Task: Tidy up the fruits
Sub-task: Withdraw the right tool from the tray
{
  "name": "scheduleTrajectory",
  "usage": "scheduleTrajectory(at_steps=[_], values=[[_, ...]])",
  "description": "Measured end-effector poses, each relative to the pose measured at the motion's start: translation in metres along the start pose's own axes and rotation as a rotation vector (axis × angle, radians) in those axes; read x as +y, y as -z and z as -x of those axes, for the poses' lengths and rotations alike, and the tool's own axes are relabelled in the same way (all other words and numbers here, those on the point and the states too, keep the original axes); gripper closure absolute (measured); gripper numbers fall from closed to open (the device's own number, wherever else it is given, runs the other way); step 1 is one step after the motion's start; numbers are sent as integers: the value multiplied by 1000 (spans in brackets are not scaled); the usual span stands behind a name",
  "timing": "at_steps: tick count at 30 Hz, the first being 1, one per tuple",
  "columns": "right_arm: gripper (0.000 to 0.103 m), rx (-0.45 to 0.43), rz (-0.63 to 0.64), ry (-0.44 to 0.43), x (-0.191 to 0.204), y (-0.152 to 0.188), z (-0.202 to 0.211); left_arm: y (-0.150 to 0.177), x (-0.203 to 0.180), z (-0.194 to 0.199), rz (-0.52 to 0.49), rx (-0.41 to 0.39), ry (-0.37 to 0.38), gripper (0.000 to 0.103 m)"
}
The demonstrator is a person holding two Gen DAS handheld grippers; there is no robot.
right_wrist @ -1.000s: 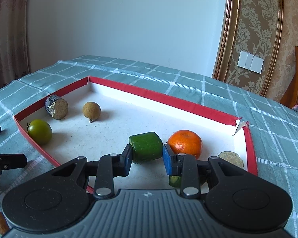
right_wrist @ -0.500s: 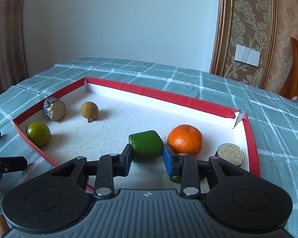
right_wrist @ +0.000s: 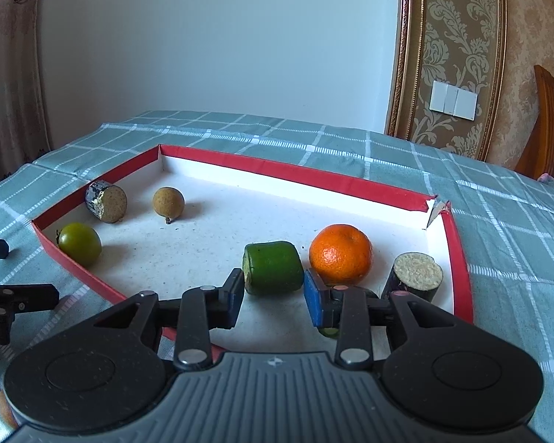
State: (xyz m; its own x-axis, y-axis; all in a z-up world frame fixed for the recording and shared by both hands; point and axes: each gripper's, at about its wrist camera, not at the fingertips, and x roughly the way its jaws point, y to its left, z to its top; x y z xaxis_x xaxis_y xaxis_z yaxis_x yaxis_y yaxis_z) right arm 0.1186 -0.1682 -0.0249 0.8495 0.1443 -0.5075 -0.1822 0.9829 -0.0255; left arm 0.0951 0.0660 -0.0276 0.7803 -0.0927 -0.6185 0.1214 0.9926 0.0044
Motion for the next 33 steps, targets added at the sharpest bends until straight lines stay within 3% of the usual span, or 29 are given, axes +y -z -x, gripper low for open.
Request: scheduleTrajectory(at_steps=[4, 12, 15, 30, 33], values=[[63, -29, -9, -2, -1, 6, 21, 0, 0, 0, 0, 0, 0, 0], [62, -73, -28, -42, -8, 24, 77, 0, 0, 0, 0, 0, 0, 0], [55, -60, -6, -38, -8, 34, 89, 0, 0, 0, 0, 0, 0, 0], [53, 63, -38, -11, -30, 59, 85, 8, 2, 11, -19, -5, 13, 0], [45, 71, -42, -7, -33, 62, 82, 18, 5, 26, -17, -17, 40, 0]])
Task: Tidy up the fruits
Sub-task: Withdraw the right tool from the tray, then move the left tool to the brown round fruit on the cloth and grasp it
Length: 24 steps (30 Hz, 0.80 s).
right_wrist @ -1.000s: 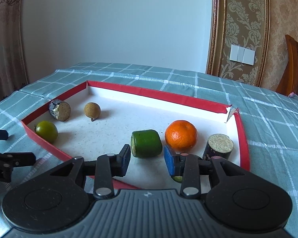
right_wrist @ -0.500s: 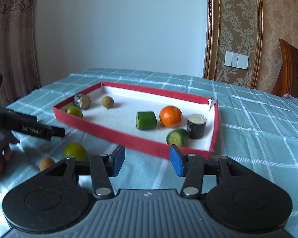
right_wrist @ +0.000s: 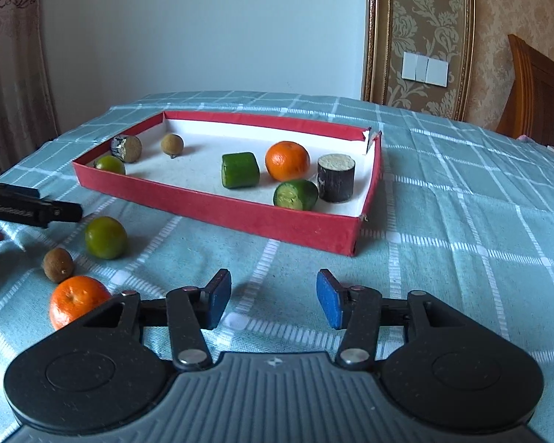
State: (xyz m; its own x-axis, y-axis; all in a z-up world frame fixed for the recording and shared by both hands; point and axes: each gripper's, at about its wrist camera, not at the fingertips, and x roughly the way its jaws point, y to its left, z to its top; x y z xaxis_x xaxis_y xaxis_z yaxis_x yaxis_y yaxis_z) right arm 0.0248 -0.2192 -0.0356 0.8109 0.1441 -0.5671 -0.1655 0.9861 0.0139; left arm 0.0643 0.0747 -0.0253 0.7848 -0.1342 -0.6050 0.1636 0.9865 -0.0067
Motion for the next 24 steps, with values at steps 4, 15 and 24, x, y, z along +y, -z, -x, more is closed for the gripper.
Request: scheduleTrajectory(at_steps=[4, 15, 24], values=[[38, -1, 5, -2, 1, 1, -1, 11, -2, 27, -17, -36, 60, 0], [13, 27, -5, -10, -1, 0, -6, 18, -43, 51, -147, -63, 233, 0], [12, 30, 0, -12, -1, 0, -7, 26, -58, 47, -217, -75, 192, 2]])
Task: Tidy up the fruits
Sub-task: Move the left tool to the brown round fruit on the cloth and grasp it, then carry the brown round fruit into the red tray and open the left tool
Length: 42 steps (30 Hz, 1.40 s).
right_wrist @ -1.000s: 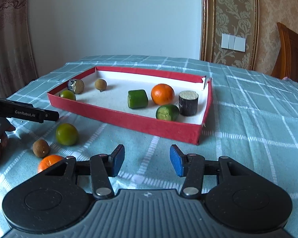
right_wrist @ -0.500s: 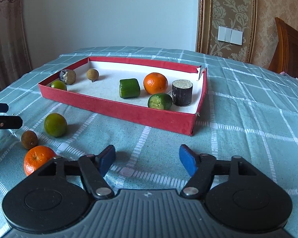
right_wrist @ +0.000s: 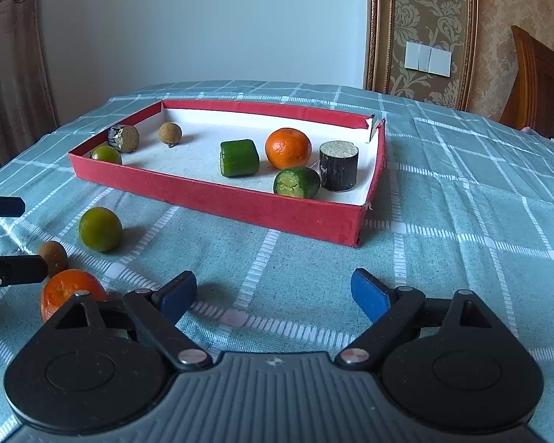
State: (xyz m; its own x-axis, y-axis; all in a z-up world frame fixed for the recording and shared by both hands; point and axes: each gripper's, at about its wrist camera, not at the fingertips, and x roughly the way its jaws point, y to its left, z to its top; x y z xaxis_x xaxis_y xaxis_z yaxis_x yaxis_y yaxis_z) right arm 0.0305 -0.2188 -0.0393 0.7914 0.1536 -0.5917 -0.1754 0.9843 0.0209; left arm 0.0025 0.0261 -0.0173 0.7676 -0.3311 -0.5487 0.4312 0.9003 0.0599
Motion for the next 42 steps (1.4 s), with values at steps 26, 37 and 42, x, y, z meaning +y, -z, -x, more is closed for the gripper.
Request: scheduleTrajectory(at_steps=[26, 37, 42], values=[[10, 1, 0, -1, 0, 0, 0, -14, -24, -3, -31, -7, -36, 79], [10, 1, 0, -1, 0, 0, 0, -66, -4, -41, 21, -42, -84, 79], [10, 1, 0, -1, 0, 0, 0, -81, 13, -66, 70, -29, -97, 79]])
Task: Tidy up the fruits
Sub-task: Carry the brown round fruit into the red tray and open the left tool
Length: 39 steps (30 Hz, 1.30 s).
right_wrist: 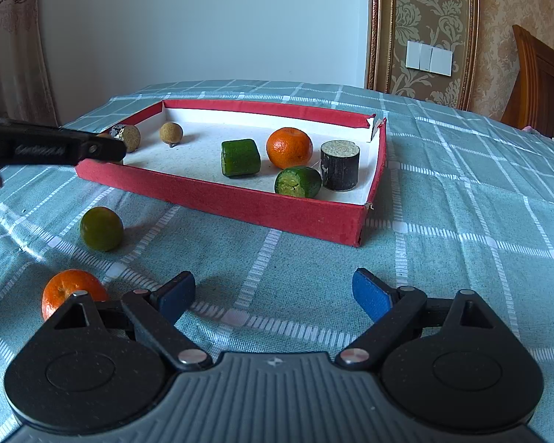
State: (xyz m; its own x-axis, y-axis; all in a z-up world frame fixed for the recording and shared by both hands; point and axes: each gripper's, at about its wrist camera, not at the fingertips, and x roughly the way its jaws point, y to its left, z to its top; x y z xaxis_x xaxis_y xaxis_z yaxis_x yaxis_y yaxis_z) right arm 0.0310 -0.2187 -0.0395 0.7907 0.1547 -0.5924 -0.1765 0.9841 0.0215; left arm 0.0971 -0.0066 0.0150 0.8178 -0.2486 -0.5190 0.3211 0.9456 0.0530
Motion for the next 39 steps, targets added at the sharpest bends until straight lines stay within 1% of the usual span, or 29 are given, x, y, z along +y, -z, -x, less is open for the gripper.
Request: scheduleTrajectory(at_steps=[8, 12, 17, 24, 36, 39], values=[[10, 0, -1, -1, 0, 0, 0, -16, 11, -40, 36, 46, -34, 79], [10, 0, 0, -1, 0, 0, 0, -17, 17, -60, 55, 65, -45, 79], [10, 0, 0, -1, 0, 0, 0, -12, 24, -74, 69, 85, -58, 79], [10, 0, -1, -1, 0, 0, 0, -10, 31, -78, 97, 73, -55, 79], [10, 0, -1, -1, 0, 0, 0, -6, 26, -76, 68, 52, -73, 77], [10, 0, -1, -2, 0, 0, 0, -5, 25, -74, 66, 49, -73, 72]])
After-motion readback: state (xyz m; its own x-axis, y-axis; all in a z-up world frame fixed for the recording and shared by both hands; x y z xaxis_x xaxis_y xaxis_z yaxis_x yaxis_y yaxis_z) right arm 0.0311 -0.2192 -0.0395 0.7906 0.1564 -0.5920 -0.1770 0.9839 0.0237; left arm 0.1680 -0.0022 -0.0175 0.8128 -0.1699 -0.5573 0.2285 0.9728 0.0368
